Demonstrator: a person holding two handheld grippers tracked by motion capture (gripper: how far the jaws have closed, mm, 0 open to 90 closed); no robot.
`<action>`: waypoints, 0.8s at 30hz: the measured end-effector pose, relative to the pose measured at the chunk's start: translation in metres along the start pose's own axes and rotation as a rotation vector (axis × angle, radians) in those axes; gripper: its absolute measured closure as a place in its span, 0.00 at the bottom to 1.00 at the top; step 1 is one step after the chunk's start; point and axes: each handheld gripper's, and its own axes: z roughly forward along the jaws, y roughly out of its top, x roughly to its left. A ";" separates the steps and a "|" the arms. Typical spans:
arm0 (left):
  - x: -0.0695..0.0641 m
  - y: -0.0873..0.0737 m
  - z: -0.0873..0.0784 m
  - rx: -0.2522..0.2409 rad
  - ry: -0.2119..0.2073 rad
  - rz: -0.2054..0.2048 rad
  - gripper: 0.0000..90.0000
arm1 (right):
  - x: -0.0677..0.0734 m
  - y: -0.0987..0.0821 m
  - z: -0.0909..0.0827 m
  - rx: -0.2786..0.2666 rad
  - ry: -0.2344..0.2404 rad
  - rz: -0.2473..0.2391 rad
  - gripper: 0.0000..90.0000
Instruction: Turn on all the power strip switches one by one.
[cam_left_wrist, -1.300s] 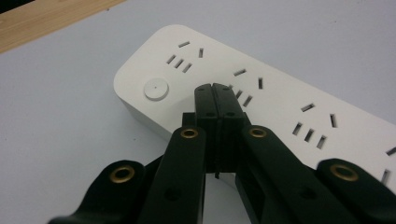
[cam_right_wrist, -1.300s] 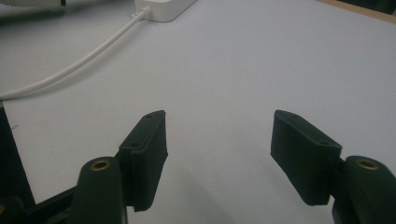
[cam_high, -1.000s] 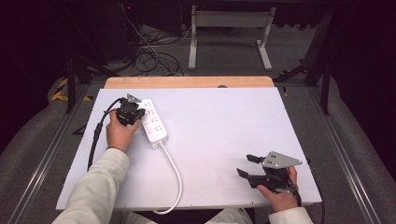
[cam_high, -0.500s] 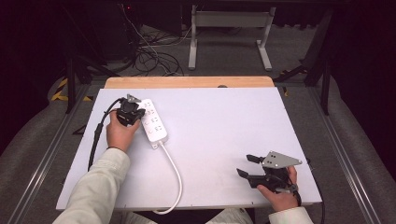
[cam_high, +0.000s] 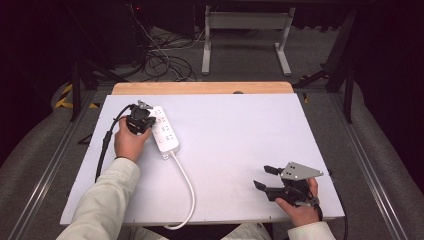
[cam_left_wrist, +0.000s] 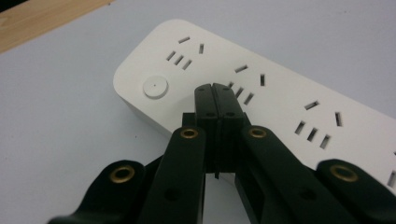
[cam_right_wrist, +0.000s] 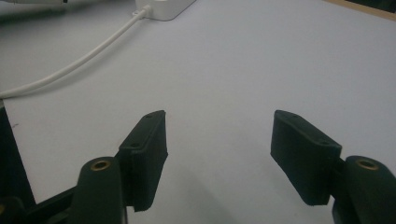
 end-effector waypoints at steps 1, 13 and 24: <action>0.001 0.000 0.000 -0.001 -0.009 -0.008 1.00 | 0.000 0.000 0.000 -0.001 0.002 0.000 0.41; 0.017 0.005 -0.013 -0.101 -0.017 -0.056 1.00 | -0.002 0.001 0.001 0.002 0.000 0.005 0.41; 0.028 0.007 0.007 -0.085 0.009 -0.086 1.00 | -0.002 0.000 0.000 -0.002 -0.003 0.016 0.40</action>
